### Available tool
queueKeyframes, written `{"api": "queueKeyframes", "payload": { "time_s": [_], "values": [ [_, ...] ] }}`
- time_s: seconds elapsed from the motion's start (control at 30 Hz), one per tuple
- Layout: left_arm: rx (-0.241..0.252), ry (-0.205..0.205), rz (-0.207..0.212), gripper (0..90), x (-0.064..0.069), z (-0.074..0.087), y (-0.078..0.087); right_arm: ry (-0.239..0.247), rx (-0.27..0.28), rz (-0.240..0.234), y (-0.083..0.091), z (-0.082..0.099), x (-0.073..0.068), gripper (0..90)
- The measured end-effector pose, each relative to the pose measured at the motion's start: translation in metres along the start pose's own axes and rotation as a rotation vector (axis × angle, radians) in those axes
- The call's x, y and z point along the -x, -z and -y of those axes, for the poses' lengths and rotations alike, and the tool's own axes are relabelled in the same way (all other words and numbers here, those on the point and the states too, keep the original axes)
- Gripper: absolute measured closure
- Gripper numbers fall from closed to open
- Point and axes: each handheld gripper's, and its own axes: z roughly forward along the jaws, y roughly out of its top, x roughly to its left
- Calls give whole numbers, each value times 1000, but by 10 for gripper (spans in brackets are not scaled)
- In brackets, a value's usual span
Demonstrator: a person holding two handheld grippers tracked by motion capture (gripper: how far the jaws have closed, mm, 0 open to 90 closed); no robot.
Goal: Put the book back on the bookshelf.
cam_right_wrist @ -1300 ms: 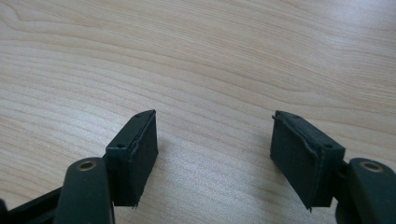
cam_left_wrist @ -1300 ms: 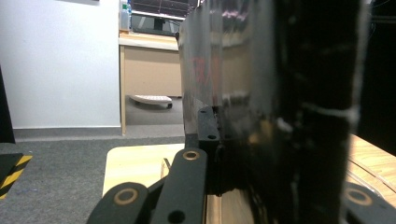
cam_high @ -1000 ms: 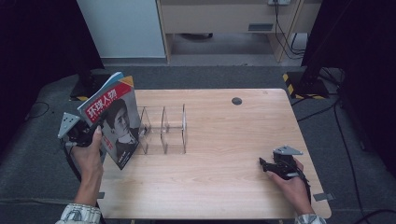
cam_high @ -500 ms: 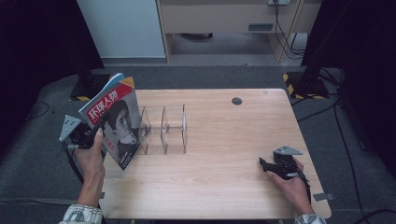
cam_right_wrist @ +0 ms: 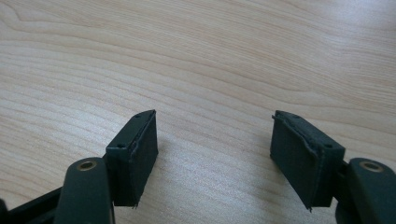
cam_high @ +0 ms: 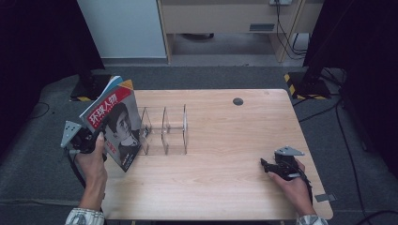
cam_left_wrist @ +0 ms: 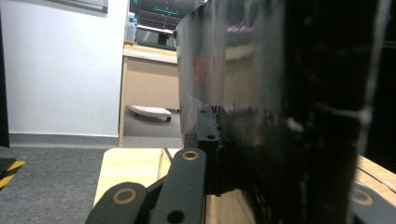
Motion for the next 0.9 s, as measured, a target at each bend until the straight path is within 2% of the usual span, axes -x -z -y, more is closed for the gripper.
{"api": "queueKeyframes", "payload": {
  "time_s": [0.23, 0.53, 0.7, 0.9],
  "values": [
    [-27, -18, -9, 843, 4, 4, 3, -1, 0, 0, 0, 0, 0, 323],
    [-42, -20, -21, 831, 6, 6, 3, 1, 0, 0, 0, 0, 0, 323],
    [-67, -58, -53, 780, 13, 3, 2, 5, -2, -3, 1, 0, 1, 325],
    [-76, -51, -67, 741, 12, -1, 1, 1, -1, -3, 1, 0, 0, 324]
  ]
}}
